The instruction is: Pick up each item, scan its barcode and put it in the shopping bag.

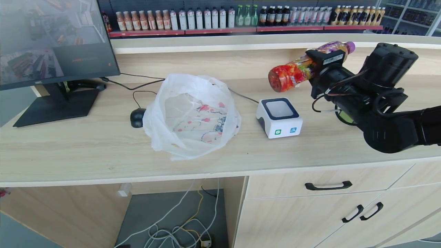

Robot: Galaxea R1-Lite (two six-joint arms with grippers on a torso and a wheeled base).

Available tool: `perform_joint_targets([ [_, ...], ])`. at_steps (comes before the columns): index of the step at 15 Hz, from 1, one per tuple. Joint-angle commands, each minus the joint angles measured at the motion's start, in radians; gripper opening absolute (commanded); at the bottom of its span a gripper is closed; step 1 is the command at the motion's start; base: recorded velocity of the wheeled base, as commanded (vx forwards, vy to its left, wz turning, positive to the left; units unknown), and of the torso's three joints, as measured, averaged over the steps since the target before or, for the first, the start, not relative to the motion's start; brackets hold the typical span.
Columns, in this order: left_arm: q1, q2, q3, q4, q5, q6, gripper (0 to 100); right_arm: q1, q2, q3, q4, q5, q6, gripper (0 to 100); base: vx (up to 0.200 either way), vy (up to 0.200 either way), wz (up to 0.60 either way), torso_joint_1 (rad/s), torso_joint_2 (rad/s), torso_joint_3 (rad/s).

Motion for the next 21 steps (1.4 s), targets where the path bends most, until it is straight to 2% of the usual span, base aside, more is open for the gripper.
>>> perform_joint_targets([
  [1,0.000,0.000,0.000,0.000,0.000,0.000,100,-0.001,0.006,0.000,0.007,0.007,0.019,0,0.000,0.000,0.00,0.000,0.00,0.000],
  [21,0.000,0.000,0.000,0.000,0.000,0.000,100,0.027,0.055,0.072,0.011,0.030,0.051,0,0.000,0.000,0.00,0.000,0.00,0.000],
])
